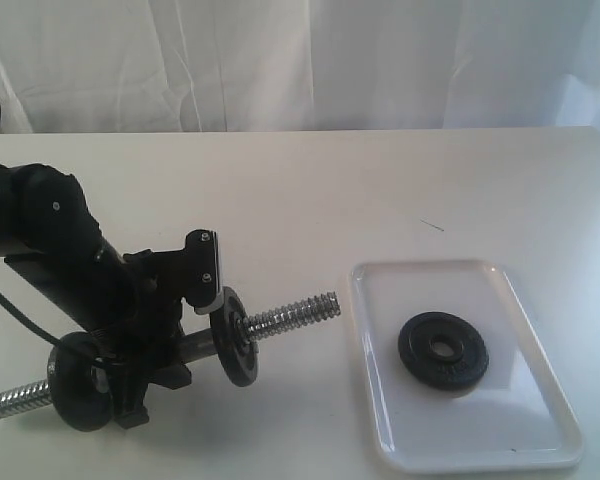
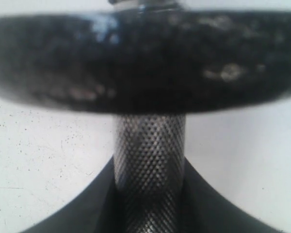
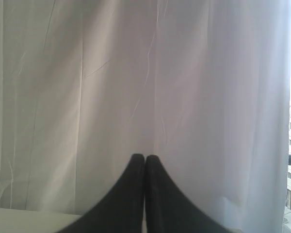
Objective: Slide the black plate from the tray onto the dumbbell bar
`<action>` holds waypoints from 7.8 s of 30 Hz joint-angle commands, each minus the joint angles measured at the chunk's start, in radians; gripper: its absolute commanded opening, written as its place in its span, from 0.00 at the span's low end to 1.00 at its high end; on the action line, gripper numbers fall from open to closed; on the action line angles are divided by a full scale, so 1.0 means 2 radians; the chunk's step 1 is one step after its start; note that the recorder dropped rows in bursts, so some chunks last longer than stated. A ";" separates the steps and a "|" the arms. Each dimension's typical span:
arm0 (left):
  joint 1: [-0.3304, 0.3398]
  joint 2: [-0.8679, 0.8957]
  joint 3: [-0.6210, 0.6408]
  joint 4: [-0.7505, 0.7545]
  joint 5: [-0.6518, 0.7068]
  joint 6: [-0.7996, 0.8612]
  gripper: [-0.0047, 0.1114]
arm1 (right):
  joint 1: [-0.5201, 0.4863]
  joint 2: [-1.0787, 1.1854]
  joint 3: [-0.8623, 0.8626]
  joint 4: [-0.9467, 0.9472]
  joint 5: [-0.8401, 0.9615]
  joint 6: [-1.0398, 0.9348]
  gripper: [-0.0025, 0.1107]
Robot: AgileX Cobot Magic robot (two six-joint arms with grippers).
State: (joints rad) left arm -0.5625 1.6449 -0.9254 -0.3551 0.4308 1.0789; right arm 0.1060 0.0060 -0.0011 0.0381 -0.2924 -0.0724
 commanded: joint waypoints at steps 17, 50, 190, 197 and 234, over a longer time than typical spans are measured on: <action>0.001 -0.026 -0.009 -0.034 -0.006 -0.002 0.04 | 0.002 0.093 -0.076 0.097 -0.018 0.156 0.02; 0.001 -0.026 -0.009 -0.034 -0.009 -0.002 0.04 | 0.139 0.820 -0.593 0.017 0.615 -0.106 0.02; 0.001 -0.026 -0.009 -0.034 -0.009 -0.003 0.04 | -0.048 0.846 -0.547 0.451 0.757 -0.446 0.02; 0.001 -0.026 -0.009 -0.034 -0.010 -0.003 0.04 | -0.044 0.846 -0.546 0.470 0.757 -0.446 0.02; 0.001 -0.037 -0.009 -0.054 -0.006 -0.003 0.04 | 0.013 0.848 -0.546 0.514 0.757 -0.457 0.02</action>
State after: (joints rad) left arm -0.5625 1.6394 -0.9254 -0.3927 0.4288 1.0789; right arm 0.1312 1.7160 -1.0945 0.9973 1.1915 -0.9697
